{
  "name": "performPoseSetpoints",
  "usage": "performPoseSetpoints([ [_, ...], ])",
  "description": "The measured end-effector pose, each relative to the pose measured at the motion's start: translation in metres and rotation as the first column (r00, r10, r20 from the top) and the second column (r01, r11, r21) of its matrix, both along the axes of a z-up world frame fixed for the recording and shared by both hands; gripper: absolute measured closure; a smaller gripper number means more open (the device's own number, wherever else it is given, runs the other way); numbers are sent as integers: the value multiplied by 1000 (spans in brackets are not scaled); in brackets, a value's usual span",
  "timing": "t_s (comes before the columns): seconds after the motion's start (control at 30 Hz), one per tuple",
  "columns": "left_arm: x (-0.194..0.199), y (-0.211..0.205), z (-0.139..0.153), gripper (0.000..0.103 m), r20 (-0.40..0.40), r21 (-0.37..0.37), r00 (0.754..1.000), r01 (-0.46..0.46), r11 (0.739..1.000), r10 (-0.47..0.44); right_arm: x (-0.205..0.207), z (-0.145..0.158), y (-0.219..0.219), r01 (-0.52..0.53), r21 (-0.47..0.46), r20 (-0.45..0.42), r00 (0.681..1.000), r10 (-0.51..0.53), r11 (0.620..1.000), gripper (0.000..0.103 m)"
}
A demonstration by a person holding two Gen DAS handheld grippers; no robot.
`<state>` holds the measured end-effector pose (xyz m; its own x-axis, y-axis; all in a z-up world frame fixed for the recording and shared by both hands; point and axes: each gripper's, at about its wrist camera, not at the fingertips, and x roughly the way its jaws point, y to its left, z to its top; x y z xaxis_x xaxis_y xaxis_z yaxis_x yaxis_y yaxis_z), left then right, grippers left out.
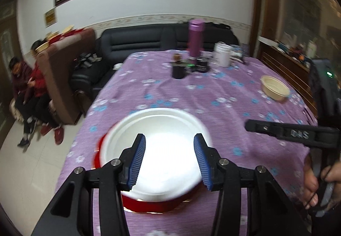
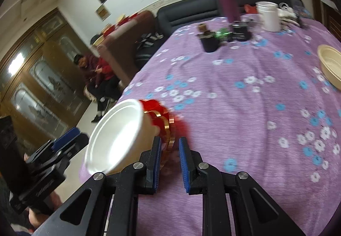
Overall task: Organize plates and bowls
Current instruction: 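Lower the large white foam bowl onto the stack and open the right tool, then move the right tool to the beige ribbed plastic bowl and grasp its rim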
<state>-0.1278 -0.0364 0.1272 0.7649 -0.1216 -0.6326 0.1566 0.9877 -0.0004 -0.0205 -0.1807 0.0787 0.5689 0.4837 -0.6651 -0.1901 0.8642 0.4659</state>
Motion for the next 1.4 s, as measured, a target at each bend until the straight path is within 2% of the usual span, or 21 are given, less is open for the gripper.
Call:
performPoseSetpoints([
  [0.2, -2, -69, -12, 49, -37, 39, 987, 159, 987, -157, -5, -11, -56, 119, 32, -19, 993, -118, 992, 84],
  [0.3, -1, -105, -30, 44, -74, 54, 966, 250, 967, -246, -11, -16, -85, 188, 35, -21, 982, -188, 981, 84],
  [0.43, 13, -144, -67, 44, -162, 71, 939, 319, 945, -305, -20, -20, -128, 276, 71, -38, 961, -274, 958, 84],
  [0.57, 37, -160, -97, 44, -226, 77, 932, 306, 949, -283, -31, -20, -165, 354, 89, -43, 935, -352, 931, 84],
  [0.67, 51, -161, -108, 44, -242, 74, 938, 273, 959, -248, -34, -14, -193, 417, 91, -39, 909, -415, 904, 85],
  [0.8, 60, -163, -120, 42, -235, 114, 952, 228, 967, -197, -21, -5, -228, 483, 80, -41, 876, -481, 872, 85],
  [0.87, 62, -161, -118, 39, -230, 93, 954, 221, 971, -195, -10, -1, -246, 526, 63, -45, 851, -524, 848, 85],
  [0.93, 62, -160, -120, 37, -236, 105, 955, 208, 973, -179, 5, 0, -266, 563, 58, -54, 826, -561, 824, 85],
  [1.13, 66, -160, -122, 36, -246, 96, 952, 209, 973, -180, 43, -21, -315, 656, 44, -129, 752, -646, 754, 85],
  [1.23, 67, -160, -123, 36, -246, 94, 952, 212, 973, -184, 62, -38, -337, 701, 19, -176, 705, -687, 713, 85],
  [1.4, 68, -159, -123, 36, -253, 79, 948, 218, 973, -192, 80, -53, -354, 723, 38, -213, 680, -702, 689, 84],
])
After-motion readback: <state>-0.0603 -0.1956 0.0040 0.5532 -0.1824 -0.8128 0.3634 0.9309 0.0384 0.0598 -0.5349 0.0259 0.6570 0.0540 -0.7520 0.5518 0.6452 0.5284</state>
